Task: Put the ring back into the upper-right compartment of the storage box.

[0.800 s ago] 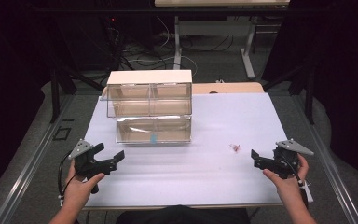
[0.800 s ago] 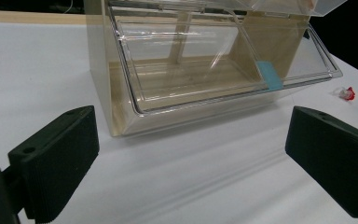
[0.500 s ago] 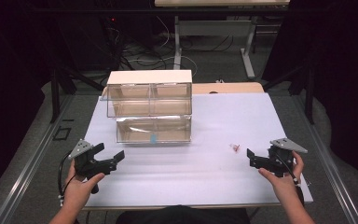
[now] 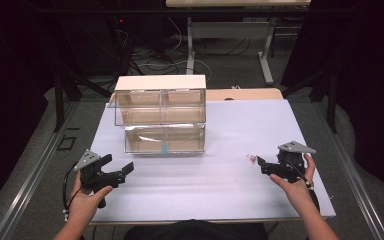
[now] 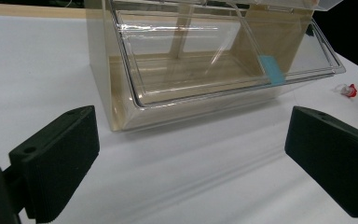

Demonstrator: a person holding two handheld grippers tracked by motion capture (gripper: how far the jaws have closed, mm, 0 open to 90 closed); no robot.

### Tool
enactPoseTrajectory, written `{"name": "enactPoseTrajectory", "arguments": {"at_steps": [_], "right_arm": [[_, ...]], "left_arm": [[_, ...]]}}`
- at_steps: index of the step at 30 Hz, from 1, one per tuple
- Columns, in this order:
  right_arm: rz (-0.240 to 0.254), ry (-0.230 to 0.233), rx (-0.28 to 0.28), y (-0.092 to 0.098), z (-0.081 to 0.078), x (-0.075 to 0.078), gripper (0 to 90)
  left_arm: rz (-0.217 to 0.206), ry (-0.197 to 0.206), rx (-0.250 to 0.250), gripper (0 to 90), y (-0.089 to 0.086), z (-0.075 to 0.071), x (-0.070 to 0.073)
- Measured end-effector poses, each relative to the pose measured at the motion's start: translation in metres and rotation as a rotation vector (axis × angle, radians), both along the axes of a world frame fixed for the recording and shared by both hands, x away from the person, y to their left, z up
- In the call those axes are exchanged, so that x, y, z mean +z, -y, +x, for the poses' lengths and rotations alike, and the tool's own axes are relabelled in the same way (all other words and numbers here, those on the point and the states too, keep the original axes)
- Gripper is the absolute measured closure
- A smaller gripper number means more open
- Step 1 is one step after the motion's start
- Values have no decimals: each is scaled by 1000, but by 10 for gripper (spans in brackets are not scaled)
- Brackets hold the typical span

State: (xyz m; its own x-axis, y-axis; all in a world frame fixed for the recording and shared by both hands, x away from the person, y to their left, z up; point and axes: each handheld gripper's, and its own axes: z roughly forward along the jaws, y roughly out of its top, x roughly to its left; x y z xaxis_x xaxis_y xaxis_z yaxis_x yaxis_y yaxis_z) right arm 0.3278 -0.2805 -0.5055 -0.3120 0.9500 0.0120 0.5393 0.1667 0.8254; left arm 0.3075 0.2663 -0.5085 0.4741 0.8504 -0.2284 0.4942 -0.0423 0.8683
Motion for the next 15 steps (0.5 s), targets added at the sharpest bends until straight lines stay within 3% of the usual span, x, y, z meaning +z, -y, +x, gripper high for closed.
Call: {"name": "enactPoseTrajectory", "arguments": {"at_steps": [15], "right_arm": [[-69, -29, 90, -13, 27, -11, 173]], "left_arm": [[11, 3, 7, 31, -1, -5, 0]]}}
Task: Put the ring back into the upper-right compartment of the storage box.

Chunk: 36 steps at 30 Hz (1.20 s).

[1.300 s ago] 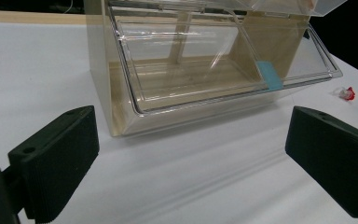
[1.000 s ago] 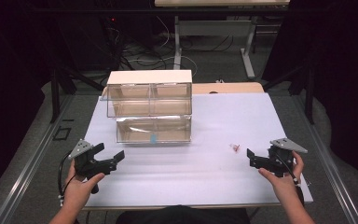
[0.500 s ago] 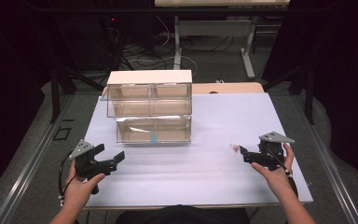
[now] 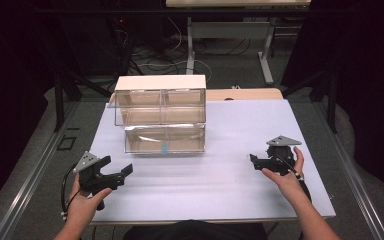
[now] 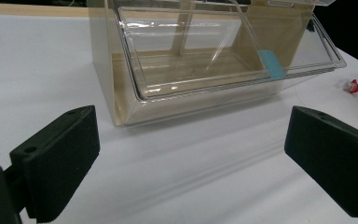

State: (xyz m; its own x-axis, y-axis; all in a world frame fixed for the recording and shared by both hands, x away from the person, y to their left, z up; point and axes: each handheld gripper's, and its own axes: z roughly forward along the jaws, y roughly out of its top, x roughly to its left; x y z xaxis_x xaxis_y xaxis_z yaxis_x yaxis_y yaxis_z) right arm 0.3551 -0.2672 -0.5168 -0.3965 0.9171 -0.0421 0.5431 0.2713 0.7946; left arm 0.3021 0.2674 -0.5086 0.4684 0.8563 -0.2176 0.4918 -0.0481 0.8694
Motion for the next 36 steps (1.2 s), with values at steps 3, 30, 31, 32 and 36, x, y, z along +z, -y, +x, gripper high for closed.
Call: {"name": "enactPoseTrajectory", "arguments": {"at_steps": [3, 30, 31, 32, 36], "right_arm": [[-19, -12, 3, -2, 4, -3, 197], [29, -142, -88, -7, 28, -15, 321], [34, -152, -97, -7, 28, -15, 330], [34, -164, -114, -7, 28, -14, 331], [48, -205, -145, -9, 29, -12, 370]], "left_arm": [[-1, -1, 3, 32, -1, -1, 0], [3, -6, 13, 40, -3, -3, -1], [3, -7, 13, 40, -3, -3, -1], [3, -6, 12, 40, -3, -3, -1], [2, -7, 12, 42, -4, -3, -1]]}}
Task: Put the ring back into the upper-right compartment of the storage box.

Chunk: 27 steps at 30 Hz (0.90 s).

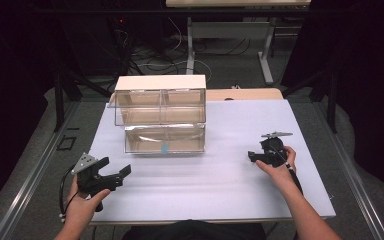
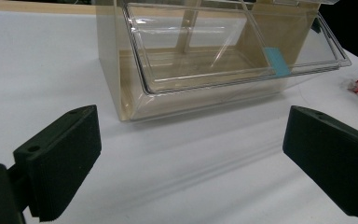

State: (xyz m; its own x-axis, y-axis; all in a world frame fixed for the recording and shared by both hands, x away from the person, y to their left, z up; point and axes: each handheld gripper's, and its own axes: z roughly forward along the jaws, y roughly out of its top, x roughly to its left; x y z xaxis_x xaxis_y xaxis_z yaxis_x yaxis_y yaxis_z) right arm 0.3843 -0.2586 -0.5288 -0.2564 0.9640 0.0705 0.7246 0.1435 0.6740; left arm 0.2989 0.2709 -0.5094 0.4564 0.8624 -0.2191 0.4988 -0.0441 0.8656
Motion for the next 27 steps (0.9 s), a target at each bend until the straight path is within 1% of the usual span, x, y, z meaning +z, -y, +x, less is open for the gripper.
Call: {"name": "enactPoseTrajectory", "arguments": {"at_steps": [4, 5, 6, 8, 9, 10, 11, 12, 16, 17, 19, 21, 23, 26, 27], "right_arm": [[18, -43, -5, -1, 2, -2, 425], [47, -64, -17, -4, 3, -3, 429], [33, -67, -8, -2, 4, -3, 434], [32, -72, -16, -3, 4, -3, 444], [28, -72, -22, -3, 5, -4, 454], [52, -91, -49, -5, 6, -5, 472], [52, -91, -49, -5, 6, -5, 472], [60, -115, -65, -5, 6, -5, 497], [49, -125, -60, -4, 7, -7, 529], [67, -131, -64, -5, 7, -7, 535], [67, -133, -61, -4, 7, -7, 545], [82, -136, -62, -5, 8, -8, 552], [85, -140, -56, -6, 8, -9, 557], [67, -142, -49, -5, 8, -10, 566], [75, -146, -52, -6, 8, -11, 569]], "left_arm": [[2, 1, 0, 43, 0, 0, 0], [2, 2, -1, 43, 0, 0, 0], [2, 2, -1, 43, 0, 0, 0], [3, 2, -1, 43, 0, 0, 0], [3, 0, -2, 43, 0, 0, 0], [3, -2, -1, 43, 0, 0, 0], [2, 0, -1, 43, 0, 0, 0], [3, 0, -1, 44, 0, 0, 0], [4, -1, 0, 45, 0, 0, 0], [4, -1, 0, 45, 0, 0, 0], [4, -1, -1, 46, 0, 0, 0], [5, -3, -2, 46, 0, 0, 0], [5, -4, -2, 46, 0, 0, 0], [5, -5, -1, 46, 0, 1, -1], [5, -7, -1, 46, 0, 1, -1]]}}
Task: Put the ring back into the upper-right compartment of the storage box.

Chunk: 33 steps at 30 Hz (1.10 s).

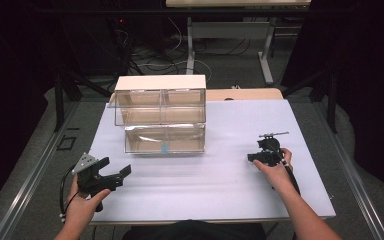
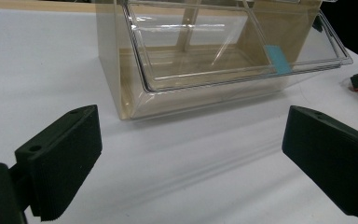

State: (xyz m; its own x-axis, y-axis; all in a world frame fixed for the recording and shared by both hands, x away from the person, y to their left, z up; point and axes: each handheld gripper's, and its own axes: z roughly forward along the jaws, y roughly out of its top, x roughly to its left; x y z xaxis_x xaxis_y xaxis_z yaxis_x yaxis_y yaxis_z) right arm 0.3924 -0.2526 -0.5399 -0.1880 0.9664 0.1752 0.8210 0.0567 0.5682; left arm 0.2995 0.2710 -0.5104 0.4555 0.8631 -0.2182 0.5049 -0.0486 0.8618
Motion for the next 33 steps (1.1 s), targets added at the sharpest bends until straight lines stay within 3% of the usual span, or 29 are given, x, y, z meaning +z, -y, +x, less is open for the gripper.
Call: {"name": "enactPoseTrajectory", "arguments": {"at_steps": [8, 33], "right_arm": [[-21, 2, 14, -1, 0, -2, 602], [2, 2, 32, -1, 1, -3, 702]], "left_arm": [[-5, -2, 3, 48, 0, 0, 0], [-5, -3, 1, 51, 0, 0, 0]]}}
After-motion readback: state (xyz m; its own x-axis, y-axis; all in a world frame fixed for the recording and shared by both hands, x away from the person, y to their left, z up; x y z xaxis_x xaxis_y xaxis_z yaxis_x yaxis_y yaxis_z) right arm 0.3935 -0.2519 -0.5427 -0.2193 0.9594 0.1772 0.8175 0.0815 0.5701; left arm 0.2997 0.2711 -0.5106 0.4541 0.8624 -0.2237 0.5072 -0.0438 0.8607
